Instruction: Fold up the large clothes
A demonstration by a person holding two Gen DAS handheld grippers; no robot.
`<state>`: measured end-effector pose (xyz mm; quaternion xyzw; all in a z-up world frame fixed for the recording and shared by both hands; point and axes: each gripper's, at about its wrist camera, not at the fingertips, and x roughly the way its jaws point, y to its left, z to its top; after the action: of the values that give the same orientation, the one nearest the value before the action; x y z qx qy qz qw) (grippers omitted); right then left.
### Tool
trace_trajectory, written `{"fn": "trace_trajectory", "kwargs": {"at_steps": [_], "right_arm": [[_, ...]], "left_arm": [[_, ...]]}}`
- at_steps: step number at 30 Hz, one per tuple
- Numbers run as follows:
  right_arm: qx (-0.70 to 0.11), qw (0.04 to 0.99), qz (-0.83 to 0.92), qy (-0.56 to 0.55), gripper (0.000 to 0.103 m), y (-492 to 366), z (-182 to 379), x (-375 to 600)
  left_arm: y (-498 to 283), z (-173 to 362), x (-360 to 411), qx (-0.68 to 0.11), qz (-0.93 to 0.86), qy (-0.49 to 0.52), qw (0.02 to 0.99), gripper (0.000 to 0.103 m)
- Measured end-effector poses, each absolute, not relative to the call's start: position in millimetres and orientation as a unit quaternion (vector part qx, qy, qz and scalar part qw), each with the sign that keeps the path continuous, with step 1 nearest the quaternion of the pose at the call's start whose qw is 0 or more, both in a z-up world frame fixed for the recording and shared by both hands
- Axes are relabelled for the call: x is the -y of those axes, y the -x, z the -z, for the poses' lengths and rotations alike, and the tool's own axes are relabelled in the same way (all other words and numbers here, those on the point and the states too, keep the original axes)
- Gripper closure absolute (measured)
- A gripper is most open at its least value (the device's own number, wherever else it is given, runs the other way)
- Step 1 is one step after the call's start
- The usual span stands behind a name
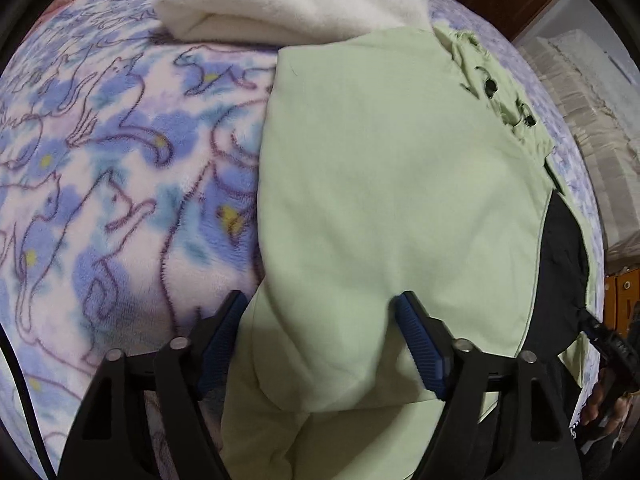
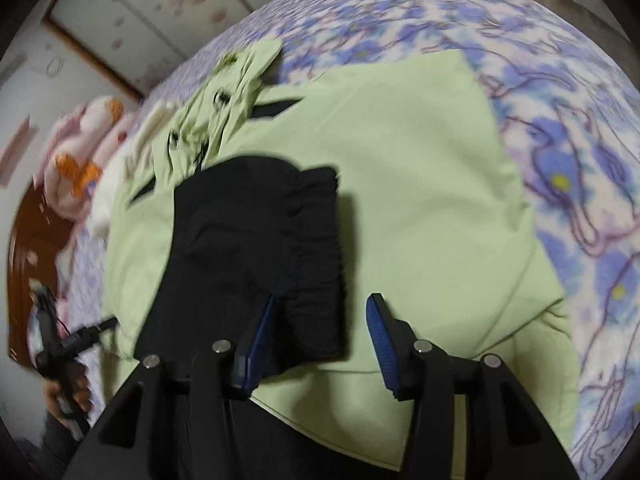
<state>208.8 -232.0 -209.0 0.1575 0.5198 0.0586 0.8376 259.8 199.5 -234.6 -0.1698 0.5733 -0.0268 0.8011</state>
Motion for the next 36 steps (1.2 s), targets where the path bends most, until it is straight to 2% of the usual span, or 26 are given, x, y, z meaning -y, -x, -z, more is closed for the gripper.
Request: {"fn": "trace_trajectory", "kwargs": {"at_steps": [1,2,4,6,9,10,12,14,16,20,24,30,36], "right_arm": [[-0.524,0.839,-0.059,-0.136,0.067,-211,210,224],[-0.524,0.842,-0.059,-0.115,0.072,-212,208,217],[-0.496,0.856,-0.083,-0.118,0.075,-207,196,207],[-0.466,0.870,-0.105,-0.125,0.076,-203,185,202],[-0.497,0.862,-0.065,-0.081,0.076,-211,205,194],[-0.512,0.853,-0.061,-0.079,0.075,-213,213,194],[-0.511,0.854,-0.058,-0.073,0.074,-211,212,194],[-0.510,0.856,-0.046,-0.065,0.069,-210,204,194],[-0.492,0.869,-0.025,-0.052,0.069,-207,189,195],[-0.448,0.893,-0.010,-0.034,0.069,-206,166,187],[-0.431,0.900,-0.051,-0.041,0.069,-221,162,155],[-0.440,0.888,-0.129,-0.026,0.069,-237,184,80],[-0.459,0.884,-0.085,0.005,0.069,-268,211,77]], "left_arm": [[-259,232,-201,-0.566,0.031,0.172,0.806,0.080],[-256,230,-205,-0.561,0.032,0.182,0.807,0.088],[-250,224,-212,-0.541,0.021,0.191,0.819,0.093],[-243,225,-223,-0.521,0.017,0.201,0.829,0.093],[-243,239,-235,-0.523,0.021,0.230,0.820,0.088],[-244,241,-235,-0.527,0.016,0.227,0.819,0.080],[-247,237,-235,-0.531,0.006,0.218,0.819,0.071],[-248,228,-233,-0.533,-0.002,0.199,0.823,0.053],[-249,210,-232,-0.516,-0.020,0.170,0.839,0.045],[-258,175,-219,-0.466,-0.018,0.140,0.874,0.045],[-271,163,-182,-0.449,0.019,0.113,0.886,0.045],[-297,185,-112,-0.498,0.087,0.114,0.855,0.045],[-320,220,-104,-0.502,0.052,0.058,0.861,0.044]]}}
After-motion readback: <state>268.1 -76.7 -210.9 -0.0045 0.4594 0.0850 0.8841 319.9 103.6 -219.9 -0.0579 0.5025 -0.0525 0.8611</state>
